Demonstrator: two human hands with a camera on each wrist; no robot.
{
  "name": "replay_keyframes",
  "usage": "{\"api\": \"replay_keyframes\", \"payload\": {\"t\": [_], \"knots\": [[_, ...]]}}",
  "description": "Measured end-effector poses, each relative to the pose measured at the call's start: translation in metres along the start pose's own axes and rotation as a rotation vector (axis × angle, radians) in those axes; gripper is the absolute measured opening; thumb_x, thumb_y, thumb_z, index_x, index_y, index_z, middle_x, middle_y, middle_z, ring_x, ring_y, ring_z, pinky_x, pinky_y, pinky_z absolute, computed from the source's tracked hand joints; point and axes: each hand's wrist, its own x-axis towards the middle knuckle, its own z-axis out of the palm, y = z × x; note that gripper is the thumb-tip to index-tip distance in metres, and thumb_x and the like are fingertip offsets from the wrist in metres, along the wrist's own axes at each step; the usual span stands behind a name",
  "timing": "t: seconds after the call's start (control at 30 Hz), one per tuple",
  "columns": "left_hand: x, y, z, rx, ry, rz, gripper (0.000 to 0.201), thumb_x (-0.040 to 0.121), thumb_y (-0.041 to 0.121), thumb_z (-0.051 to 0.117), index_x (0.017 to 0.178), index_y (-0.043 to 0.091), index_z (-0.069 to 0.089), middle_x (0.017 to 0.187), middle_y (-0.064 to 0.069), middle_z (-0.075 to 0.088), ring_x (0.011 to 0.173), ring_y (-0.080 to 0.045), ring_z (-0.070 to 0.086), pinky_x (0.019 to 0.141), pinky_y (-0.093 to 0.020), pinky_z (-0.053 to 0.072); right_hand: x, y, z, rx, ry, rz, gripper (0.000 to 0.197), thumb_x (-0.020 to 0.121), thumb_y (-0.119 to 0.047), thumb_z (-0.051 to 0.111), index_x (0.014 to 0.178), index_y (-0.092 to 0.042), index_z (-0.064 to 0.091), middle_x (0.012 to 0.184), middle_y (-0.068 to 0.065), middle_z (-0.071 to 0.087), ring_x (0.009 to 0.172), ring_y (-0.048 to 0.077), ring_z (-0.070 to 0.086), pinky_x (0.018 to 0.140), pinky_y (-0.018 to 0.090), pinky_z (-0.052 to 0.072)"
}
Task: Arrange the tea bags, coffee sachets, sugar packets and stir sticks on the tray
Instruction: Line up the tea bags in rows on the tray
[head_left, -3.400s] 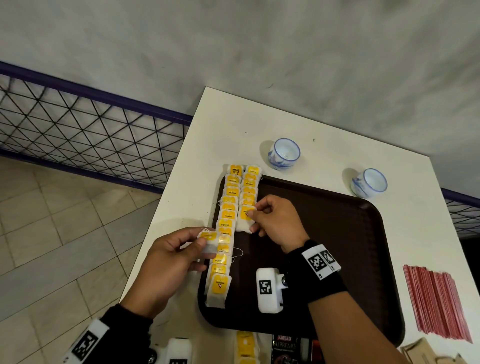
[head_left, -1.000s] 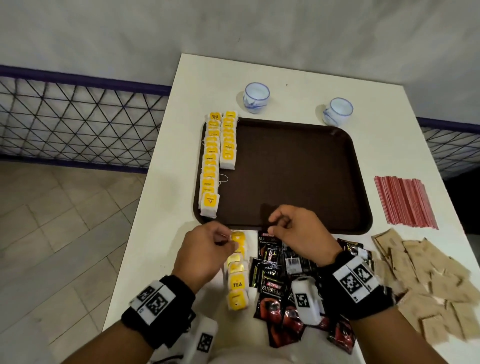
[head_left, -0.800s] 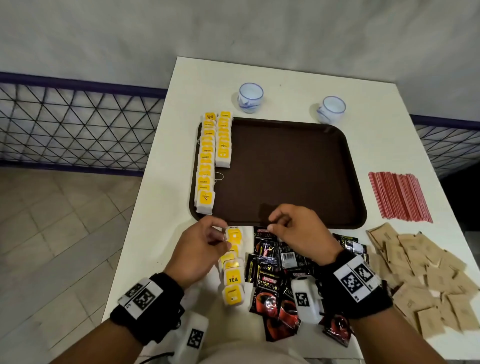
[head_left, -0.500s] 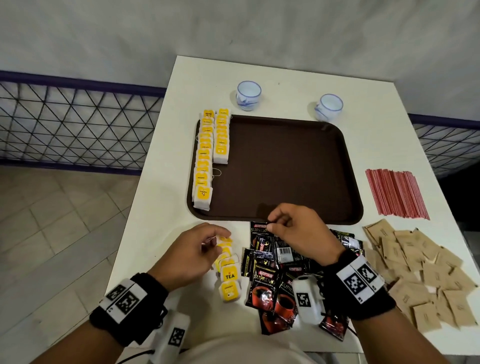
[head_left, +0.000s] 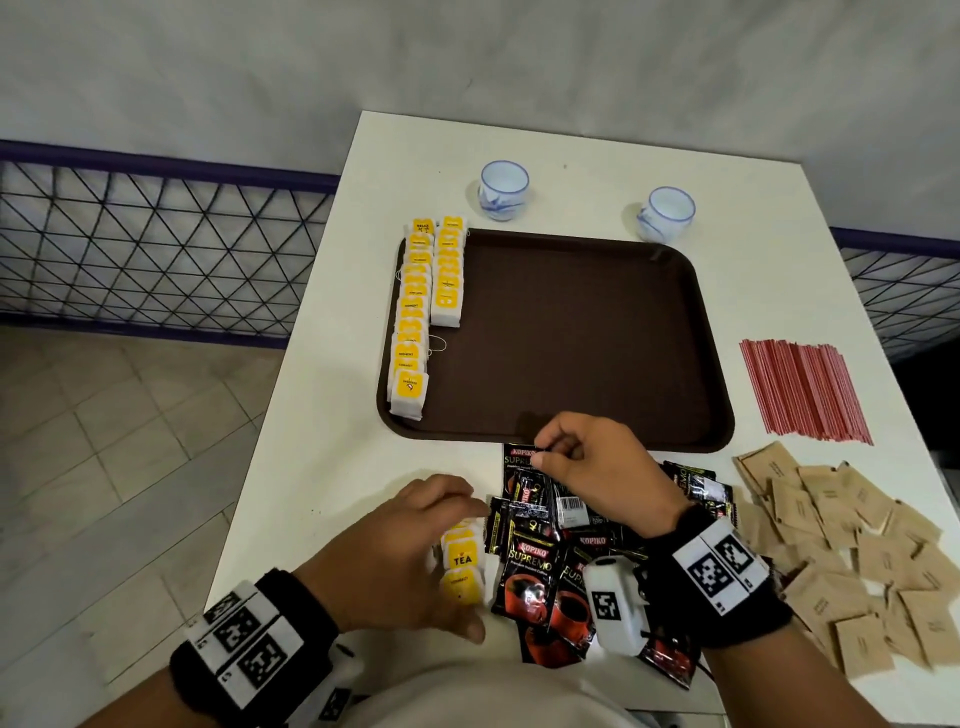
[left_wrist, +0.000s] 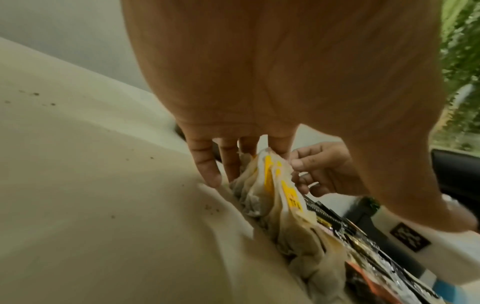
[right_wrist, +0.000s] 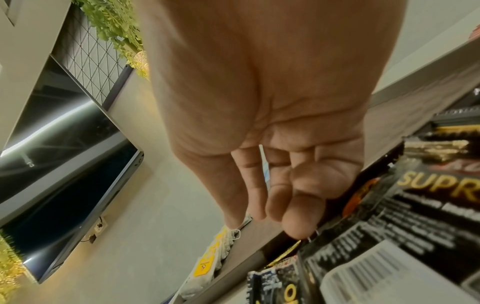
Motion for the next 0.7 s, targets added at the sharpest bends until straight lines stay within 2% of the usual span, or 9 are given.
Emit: {"api": "replay_keyframes", "payload": {"t": [0.07, 0.1, 0.2, 0.27, 0.37, 0.57, 0.67, 0.7], "knots": [[0.001, -0.004, 0.006, 0.126, 0.004, 0.067, 0.099, 0.056, 0.083, 0.074, 0.141, 0.038, 0.049, 0.144, 0.012, 0.042, 0.132, -0.004, 0.04, 0.108, -0.021, 0.038, 0.001, -0.001, 0.001, 0.009, 0.001, 0.001, 0.007, 0.089, -0.031, 0.073, 0.093, -0.028, 0.069, 0.08, -0.007, 0.067, 0.069, 0.006, 0.062, 0.071, 0.028, 0.054], [0.002, -0.004, 0.009, 0.176, 0.022, 0.09, 0.09, 0.061, 0.079, 0.073, 0.137, 0.037, 0.053, 0.141, 0.007, 0.047, 0.129, -0.009, 0.044, 0.105, -0.023, 0.042, 0.001, -0.001, 0.001, 0.012, 0.003, 0.0, 0.007, 0.089, -0.031, 0.073, 0.093, -0.028, 0.069, 0.079, -0.007, 0.067, 0.067, 0.005, 0.061, 0.071, 0.028, 0.054], [0.004, -0.001, 0.013, 0.203, 0.09, 0.137, 0.046, 0.075, 0.054, 0.07, 0.118, 0.039, 0.065, 0.13, 0.005, 0.056, 0.12, -0.014, 0.052, 0.091, -0.027, 0.052, 0.002, 0.0, 0.0, 0.01, 0.007, -0.003, 0.008, 0.088, -0.031, 0.073, 0.093, -0.028, 0.069, 0.079, -0.007, 0.067, 0.067, 0.004, 0.061, 0.071, 0.028, 0.054], [0.003, -0.001, 0.014, 0.18, 0.087, 0.149, 0.031, 0.079, 0.044, 0.064, 0.109, 0.038, 0.068, 0.127, 0.005, 0.058, 0.118, -0.013, 0.053, 0.085, -0.025, 0.053, 0.001, 0.001, -0.001, 0.015, 0.008, -0.002, 0.008, 0.088, -0.031, 0.073, 0.094, -0.028, 0.069, 0.079, -0.007, 0.068, 0.067, 0.004, 0.06, 0.071, 0.028, 0.054], [0.002, -0.005, 0.015, 0.168, 0.075, 0.135, 0.024, 0.081, 0.039, 0.062, 0.104, 0.038, 0.068, 0.13, 0.007, 0.056, 0.12, -0.012, 0.054, 0.084, -0.026, 0.056, 0.0, 0.002, -0.002, 0.018, 0.008, -0.003, 0.008, 0.089, -0.032, 0.073, 0.094, -0.028, 0.069, 0.08, -0.007, 0.068, 0.066, 0.003, 0.06, 0.071, 0.028, 0.054], [0.0, -0.006, 0.015, 0.169, 0.086, 0.124, 0.034, 0.07, 0.034, 0.059, 0.103, 0.035, 0.066, 0.129, 0.007, 0.057, 0.119, -0.012, 0.056, 0.083, -0.025, 0.057, -0.003, -0.008, -0.001, 0.059, -0.004, -0.027, 0.007, 0.088, -0.032, 0.073, 0.092, -0.03, 0.069, 0.08, -0.008, 0.067, 0.066, 0.001, 0.058, 0.072, 0.029, 0.054], [0.004, -0.004, 0.008, 0.012, 0.122, 0.096, 0.034, 0.069, 0.032, 0.07, 0.102, 0.031, 0.071, 0.12, 0.007, 0.061, 0.113, -0.005, 0.06, 0.088, -0.022, 0.053, -0.007, -0.018, 0.001, 0.106, -0.09, -0.056, 0.01, 0.087, -0.03, 0.075, 0.095, -0.03, 0.07, 0.082, -0.006, 0.068, 0.066, 0.002, 0.058, 0.074, 0.031, 0.055], [0.006, -0.001, 0.002, -0.1, 0.145, 0.039, 0.032, 0.067, 0.03, 0.075, 0.099, 0.03, 0.073, 0.114, 0.01, 0.064, 0.109, -0.003, 0.062, 0.088, -0.023, 0.053, -0.008, -0.022, 0.001, 0.13, -0.13, -0.061, 0.013, 0.086, -0.028, 0.076, 0.097, -0.03, 0.07, 0.084, -0.005, 0.068, 0.067, 0.004, 0.059, 0.073, 0.031, 0.055]]}}
